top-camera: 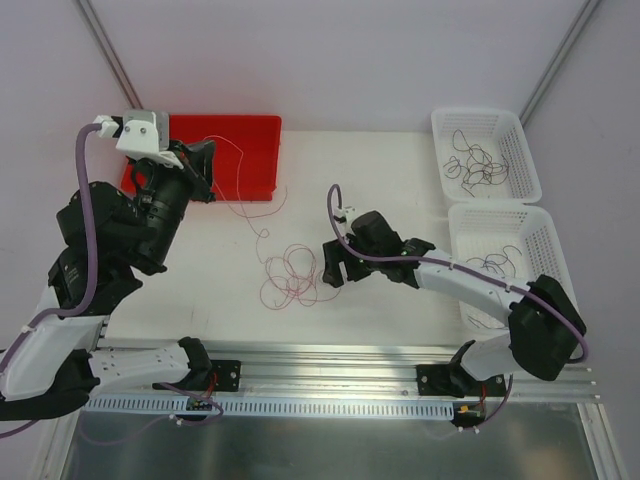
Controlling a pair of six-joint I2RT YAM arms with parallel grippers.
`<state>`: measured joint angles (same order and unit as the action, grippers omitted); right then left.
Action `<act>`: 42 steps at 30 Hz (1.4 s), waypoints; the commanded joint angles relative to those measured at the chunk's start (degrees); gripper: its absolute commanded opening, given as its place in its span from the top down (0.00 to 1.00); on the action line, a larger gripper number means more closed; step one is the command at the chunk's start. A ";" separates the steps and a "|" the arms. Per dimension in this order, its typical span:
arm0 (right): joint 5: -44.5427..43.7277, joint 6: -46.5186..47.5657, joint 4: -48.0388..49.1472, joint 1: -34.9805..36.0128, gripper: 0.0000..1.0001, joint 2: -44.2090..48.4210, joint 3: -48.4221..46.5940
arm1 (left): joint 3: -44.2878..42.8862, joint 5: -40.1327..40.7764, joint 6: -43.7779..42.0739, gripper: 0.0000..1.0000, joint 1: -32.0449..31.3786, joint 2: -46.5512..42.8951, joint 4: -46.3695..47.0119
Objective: Untangle the cables
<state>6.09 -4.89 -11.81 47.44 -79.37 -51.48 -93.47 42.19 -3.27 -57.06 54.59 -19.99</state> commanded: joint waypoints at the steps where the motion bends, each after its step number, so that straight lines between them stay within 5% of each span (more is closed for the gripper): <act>1: 4.11 -0.03 4.60 0.90 0.18 -2.01 -3.80 | 1.71 6.57 -4.55 0.99 -0.34 -1.23 1.27; 12: -2.46 -2.94 2.07 4.06 0.21 -15.98 -10.82 | 26.22 14.15 7.11 0.98 6.25 -10.72 0.04; 33: -21.28 -4.69 -12.87 11.80 0.27 -36.38 -31.22 | 49.96 -3.34 20.66 0.97 33.85 -13.55 -6.12; 36: -24.79 -4.52 -14.81 11.54 0.42 -36.47 -30.96 | 51.90 -3.70 21.46 0.97 36.13 -12.41 -6.12; 40: -27.97 -5.05 -15.96 8.82 0.88 -33.84 -27.36 | 52.60 -4.23 21.11 0.96 39.21 -10.56 -6.20; 42: -28.67 -5.48 -15.70 7.15 0.99 -31.91 -23.60 | 52.95 -4.05 21.02 0.96 40.26 -9.68 -6.29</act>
<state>-17.19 -9.63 -23.33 57.82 -114.98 -79.46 -40.88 38.81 16.78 -18.46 44.16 -26.63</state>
